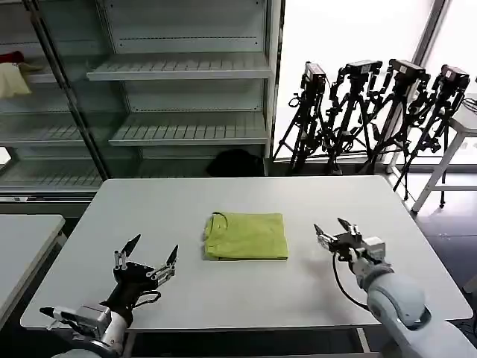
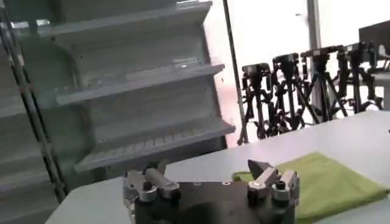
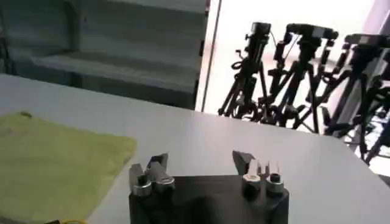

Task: Fold and organize the clothes.

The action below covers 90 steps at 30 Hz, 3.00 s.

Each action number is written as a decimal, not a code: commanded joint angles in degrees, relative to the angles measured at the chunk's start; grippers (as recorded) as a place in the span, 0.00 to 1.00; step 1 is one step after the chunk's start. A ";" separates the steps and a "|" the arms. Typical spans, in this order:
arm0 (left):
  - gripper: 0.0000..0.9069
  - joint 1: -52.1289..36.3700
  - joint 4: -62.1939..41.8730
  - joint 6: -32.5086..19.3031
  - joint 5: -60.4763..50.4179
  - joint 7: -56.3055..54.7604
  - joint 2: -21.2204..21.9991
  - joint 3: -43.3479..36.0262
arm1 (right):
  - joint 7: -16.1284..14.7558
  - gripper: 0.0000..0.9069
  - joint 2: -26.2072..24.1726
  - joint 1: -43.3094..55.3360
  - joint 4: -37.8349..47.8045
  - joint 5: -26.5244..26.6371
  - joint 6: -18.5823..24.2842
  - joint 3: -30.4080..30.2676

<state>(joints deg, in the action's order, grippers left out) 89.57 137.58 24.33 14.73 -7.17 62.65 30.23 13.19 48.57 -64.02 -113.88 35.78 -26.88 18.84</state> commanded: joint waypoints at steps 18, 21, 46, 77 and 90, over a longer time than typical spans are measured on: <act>1.00 14.66 -1.92 -21.27 -13.71 -15.06 4.58 -10.56 | 14.26 1.00 6.72 -49.61 -24.97 -22.83 33.97 13.36; 1.00 15.11 -2.68 -23.37 -14.52 -15.01 4.75 -10.19 | 9.90 1.00 7.56 -49.90 -23.75 -23.09 37.24 14.15; 1.00 15.75 -2.14 -23.27 -12.58 -14.02 5.39 -9.81 | 11.05 1.00 10.08 -51.39 -19.83 -22.74 45.16 13.21; 1.00 16.38 0.07 -19.70 -10.48 -13.57 5.80 -6.61 | 14.27 1.00 5.03 -53.21 -20.57 -19.71 43.85 17.85; 1.00 16.08 0.13 -19.48 -10.38 -13.58 5.94 -6.62 | 12.32 1.00 4.60 -52.67 -20.46 -18.17 43.16 17.82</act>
<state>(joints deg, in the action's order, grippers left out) 105.71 137.59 4.58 4.19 -20.77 68.59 23.46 26.27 53.75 -116.83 -134.44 16.53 16.91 36.27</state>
